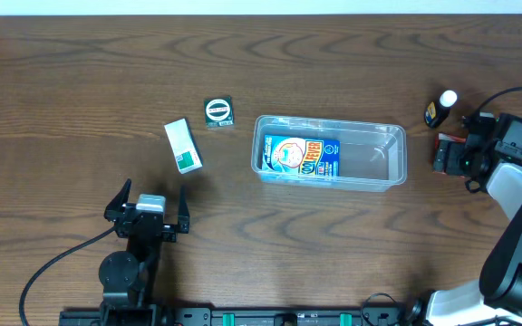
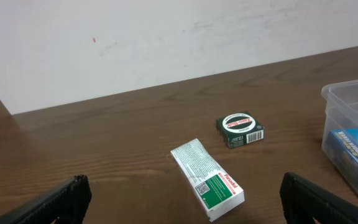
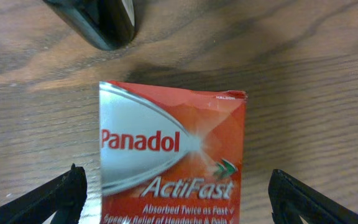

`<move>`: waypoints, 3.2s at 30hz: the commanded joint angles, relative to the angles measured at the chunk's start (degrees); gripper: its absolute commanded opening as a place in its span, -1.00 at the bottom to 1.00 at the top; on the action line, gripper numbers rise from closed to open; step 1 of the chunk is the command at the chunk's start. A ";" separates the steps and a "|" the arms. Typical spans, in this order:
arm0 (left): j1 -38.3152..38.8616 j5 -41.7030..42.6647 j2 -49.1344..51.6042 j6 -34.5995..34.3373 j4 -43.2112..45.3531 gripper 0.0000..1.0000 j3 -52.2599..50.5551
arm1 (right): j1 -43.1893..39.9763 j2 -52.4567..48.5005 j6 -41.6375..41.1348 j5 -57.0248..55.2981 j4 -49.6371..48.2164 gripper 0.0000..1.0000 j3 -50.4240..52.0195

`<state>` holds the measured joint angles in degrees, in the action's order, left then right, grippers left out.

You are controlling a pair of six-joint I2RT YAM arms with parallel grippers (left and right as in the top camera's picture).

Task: Pack container
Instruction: 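Carry the red packet with the right gripper into the container's right end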

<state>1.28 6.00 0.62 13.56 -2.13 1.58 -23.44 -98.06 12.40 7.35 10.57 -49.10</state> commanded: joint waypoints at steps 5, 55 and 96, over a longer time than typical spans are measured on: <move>-0.20 0.44 -0.39 0.33 -1.27 0.96 -1.36 | -0.48 -4.11 -0.13 3.89 -3.13 0.72 0.42; -0.20 0.44 -0.39 0.33 -1.29 0.96 -1.36 | 34.82 30.80 -28.28 2.03 17.20 0.28 -7.89; -0.20 0.44 -0.39 0.33 -1.27 0.96 -1.36 | 43.65 7.41 -30.67 -15.15 24.76 0.31 -7.78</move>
<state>1.28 6.00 0.62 13.56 -2.13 1.58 19.86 -89.10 -17.47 -6.66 35.86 -56.31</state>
